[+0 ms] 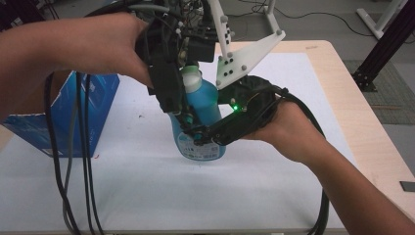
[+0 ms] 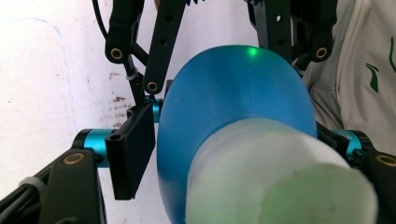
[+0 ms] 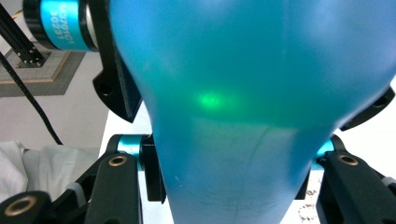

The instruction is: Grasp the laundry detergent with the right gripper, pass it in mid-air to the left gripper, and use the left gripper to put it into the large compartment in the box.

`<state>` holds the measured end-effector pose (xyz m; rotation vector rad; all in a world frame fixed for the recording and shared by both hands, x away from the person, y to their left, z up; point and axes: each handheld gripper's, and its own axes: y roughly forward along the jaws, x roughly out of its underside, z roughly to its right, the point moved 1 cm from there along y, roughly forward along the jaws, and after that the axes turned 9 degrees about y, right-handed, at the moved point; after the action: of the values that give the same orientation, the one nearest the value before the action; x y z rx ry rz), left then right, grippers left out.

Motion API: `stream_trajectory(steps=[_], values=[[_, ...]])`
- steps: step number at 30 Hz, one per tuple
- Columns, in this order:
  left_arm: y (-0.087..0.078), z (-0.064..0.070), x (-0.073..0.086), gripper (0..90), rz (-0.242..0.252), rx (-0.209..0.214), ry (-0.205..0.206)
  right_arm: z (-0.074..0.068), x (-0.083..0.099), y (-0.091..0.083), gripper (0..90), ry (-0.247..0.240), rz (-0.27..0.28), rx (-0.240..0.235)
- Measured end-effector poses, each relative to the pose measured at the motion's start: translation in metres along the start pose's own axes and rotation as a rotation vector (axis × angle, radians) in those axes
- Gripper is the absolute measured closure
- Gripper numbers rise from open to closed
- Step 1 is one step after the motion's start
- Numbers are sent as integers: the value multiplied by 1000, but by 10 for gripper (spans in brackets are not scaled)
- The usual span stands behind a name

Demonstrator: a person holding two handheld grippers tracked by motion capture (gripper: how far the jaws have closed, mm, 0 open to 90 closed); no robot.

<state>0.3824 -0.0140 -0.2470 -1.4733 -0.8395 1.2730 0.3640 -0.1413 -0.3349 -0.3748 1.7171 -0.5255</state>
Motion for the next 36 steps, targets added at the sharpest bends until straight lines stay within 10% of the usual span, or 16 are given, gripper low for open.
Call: stream_trajectory(steps=[19, 25, 36], values=[[-3, 4, -2, 379, -3, -9, 3, 1, 1, 0, 445, -11, 6, -9], [-8, 6, -1, 380, -33, 4, -11, 3, 3, -7, 214, -22, -4, -11], [-37, 5, 14, 379, -56, -29, -93, 16, 15, -35, 104, 140, -139, 113]])
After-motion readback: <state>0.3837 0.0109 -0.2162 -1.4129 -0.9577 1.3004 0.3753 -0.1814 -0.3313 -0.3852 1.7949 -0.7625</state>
